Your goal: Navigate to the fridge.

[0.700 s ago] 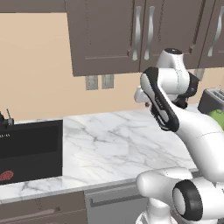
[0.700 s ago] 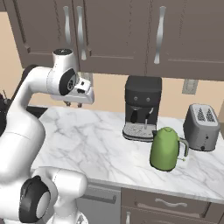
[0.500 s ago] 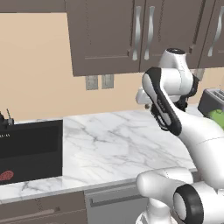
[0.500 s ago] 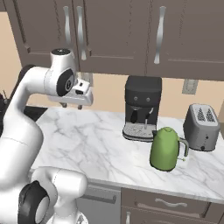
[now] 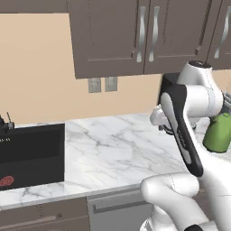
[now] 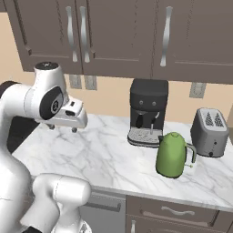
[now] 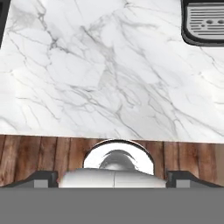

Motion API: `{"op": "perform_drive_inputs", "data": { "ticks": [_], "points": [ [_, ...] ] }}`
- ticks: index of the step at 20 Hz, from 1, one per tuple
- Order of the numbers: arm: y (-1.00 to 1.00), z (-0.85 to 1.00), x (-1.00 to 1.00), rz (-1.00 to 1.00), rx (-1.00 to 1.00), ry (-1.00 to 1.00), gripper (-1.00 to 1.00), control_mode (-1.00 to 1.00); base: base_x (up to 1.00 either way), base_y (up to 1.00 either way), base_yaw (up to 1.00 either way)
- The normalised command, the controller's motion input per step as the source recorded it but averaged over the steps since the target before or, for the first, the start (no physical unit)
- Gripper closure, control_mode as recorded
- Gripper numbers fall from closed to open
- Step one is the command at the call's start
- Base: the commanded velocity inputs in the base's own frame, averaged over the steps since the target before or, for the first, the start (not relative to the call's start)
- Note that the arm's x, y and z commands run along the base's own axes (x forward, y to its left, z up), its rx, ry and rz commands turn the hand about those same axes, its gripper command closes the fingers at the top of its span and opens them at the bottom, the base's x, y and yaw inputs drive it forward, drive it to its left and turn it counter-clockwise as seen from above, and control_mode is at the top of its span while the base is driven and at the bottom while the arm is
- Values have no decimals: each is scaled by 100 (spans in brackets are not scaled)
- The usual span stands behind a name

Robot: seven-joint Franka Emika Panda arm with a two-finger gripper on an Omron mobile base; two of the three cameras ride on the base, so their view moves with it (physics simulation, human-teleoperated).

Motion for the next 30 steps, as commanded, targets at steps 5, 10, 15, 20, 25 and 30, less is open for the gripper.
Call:
{"op": "perform_drive_inputs", "data": {
  "ticks": [5,10,15,20,25,30],
  "points": [
    [-4,-25,-82,0,0,-7,-100,-100,0,0,0],
    [1,-9,-53,0,0,-11,-100,100,-19,5,0],
    [0,0,0,0,0,0,-100,100,-99,4,1],
    [0,0,0,0,0,0,-100,100,-70,5,-47],
    [0,0,0,0,0,0,-100,100,-1,9,-94],
    [0,0,0,0,0,0,-100,100,0,0,-100]
  ]
}}
